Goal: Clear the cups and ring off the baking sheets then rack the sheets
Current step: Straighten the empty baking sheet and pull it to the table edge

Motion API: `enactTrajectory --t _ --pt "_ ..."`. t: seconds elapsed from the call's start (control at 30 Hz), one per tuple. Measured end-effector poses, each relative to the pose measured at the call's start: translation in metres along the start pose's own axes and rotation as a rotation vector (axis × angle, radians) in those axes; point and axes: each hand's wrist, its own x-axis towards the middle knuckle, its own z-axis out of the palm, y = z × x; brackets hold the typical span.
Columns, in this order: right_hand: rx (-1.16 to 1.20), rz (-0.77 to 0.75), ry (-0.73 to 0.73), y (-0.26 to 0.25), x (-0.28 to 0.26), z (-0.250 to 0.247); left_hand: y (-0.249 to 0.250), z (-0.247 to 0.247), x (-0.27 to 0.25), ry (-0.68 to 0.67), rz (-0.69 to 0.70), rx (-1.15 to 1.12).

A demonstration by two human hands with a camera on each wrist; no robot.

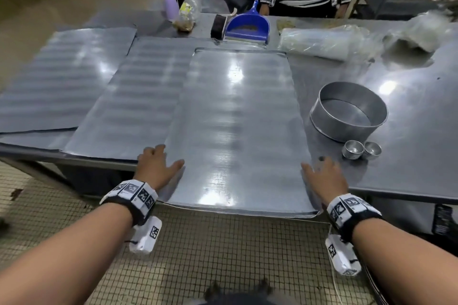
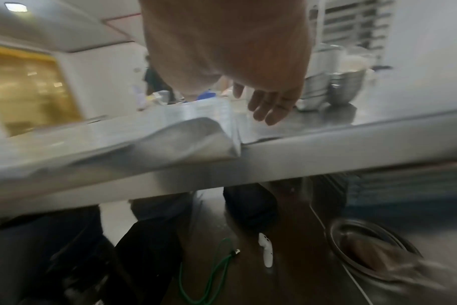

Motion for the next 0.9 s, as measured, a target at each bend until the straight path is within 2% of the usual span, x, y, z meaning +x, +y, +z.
enactTrajectory --t 0.03,0.1,0.17,0.37,0.47,0.53,0.6,0.77,0.9 --pt "0.03 0.056 -0.038 0.004 0.006 0.002 -0.003 0.0 0.006 -0.022 -0.051 -0.028" --pt "0.105 0.073 -0.068 0.004 0.013 0.006 -0.004 0.001 0.015 -0.051 -0.088 -0.079" --pt "0.163 0.031 -0.055 -0.002 0.015 0.008 -0.003 0.002 0.022 -0.035 -0.08 -0.081" --pt "0.206 0.047 -0.071 -0.012 0.014 0.008 -0.004 0.005 0.025 0.046 -0.02 -0.151" --pt "0.261 0.081 -0.063 -0.012 0.011 0.005 -0.005 0.003 0.02 0.039 -0.03 -0.251" --pt "0.279 0.094 -0.082 -0.01 0.01 0.001 -0.008 0.004 0.017 -0.014 -0.073 -0.336" --pt "0.277 0.082 -0.1 -0.003 0.012 -0.003 -0.011 0.007 0.016 -0.053 -0.099 -0.384" --pt "0.305 0.054 -0.083 0.018 0.016 -0.007 -0.009 0.015 0.007 -0.05 -0.051 -0.431" --pt "0.37 0.035 -0.08 0.033 0.014 -0.012 -0.004 0.023 -0.009 -0.058 -0.08 -0.49"
